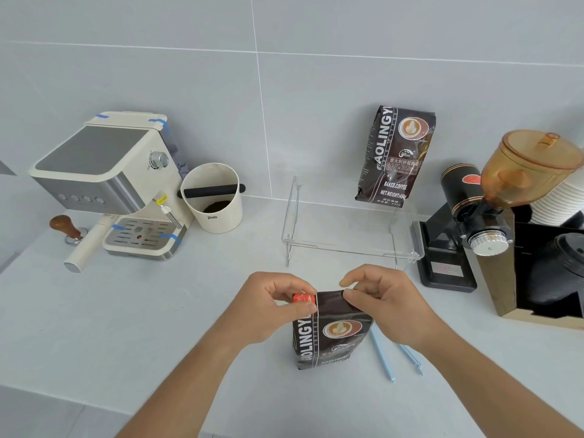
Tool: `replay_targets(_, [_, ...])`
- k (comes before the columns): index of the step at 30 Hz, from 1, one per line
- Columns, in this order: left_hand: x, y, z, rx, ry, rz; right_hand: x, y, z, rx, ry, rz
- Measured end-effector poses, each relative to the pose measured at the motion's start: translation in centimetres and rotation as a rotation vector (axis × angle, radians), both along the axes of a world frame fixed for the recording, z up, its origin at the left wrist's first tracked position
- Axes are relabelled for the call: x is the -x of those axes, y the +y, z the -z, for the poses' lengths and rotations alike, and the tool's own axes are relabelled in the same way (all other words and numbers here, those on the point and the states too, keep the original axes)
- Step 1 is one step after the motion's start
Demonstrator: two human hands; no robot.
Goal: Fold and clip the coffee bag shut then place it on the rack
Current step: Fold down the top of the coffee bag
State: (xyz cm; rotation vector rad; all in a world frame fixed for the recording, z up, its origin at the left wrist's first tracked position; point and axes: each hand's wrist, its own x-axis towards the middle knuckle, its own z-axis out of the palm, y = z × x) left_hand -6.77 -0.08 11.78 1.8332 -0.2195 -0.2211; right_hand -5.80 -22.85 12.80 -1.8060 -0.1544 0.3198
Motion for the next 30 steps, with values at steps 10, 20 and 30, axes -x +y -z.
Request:
replay_targets(10, [0.7,0.1,1.3,-0.099,-0.059,-0.044,-0.2,-0.3,-0.1,0.246,-0.019,-0.197])
replay_targets(20, [1.0,0.5,1.2,-0.248,-0.182,0.032,0.1,-1.1,0.7,0.46,-0.407,-0.364])
replay_targets(30, [0.5,1.4,1.7,-0.227,-0.128,0.071,-0.5,-2.9,0.6,0.463,-0.476,-0.405])
